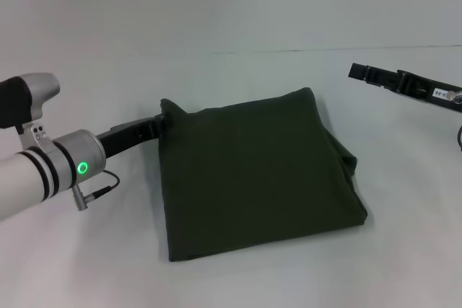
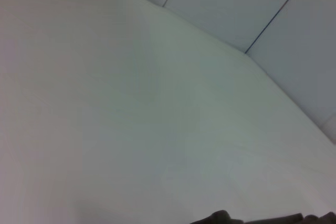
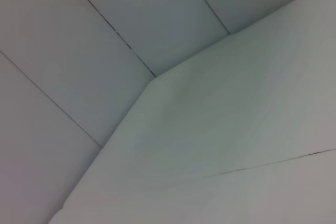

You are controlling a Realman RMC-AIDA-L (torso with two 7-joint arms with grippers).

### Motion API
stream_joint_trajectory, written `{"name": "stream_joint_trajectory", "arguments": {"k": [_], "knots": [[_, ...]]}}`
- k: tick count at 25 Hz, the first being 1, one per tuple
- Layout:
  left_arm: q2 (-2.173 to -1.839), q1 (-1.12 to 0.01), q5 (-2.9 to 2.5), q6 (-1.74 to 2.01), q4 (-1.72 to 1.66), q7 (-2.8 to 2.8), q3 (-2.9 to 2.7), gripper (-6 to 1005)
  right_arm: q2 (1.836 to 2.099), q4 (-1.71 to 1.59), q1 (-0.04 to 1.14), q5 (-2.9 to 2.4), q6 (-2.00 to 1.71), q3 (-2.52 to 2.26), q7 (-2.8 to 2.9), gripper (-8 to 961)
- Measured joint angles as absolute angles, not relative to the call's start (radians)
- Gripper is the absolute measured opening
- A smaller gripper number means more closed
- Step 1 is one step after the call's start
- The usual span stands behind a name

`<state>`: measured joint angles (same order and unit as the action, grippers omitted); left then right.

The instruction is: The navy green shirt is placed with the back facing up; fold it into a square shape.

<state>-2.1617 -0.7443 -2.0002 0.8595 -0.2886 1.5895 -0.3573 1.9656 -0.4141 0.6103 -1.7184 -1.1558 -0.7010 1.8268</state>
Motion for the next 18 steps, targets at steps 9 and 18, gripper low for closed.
{"name": "stream_joint_trajectory", "arguments": {"k": [9, 18], "knots": [[-2.155, -0.780, -2.000, 0.862, -0.291, 1.608, -0.357, 22, 1.976, -0.414, 0.605, -1.717, -1.141, -0.698, 1.786, 685], [-2.140, -0.817, -2.006, 0.860, -0.305, 1.642, -0.357, 23, 1.985, -0.413, 0.600, -1.717, -1.128, -0.698, 1.746, 684]]}}
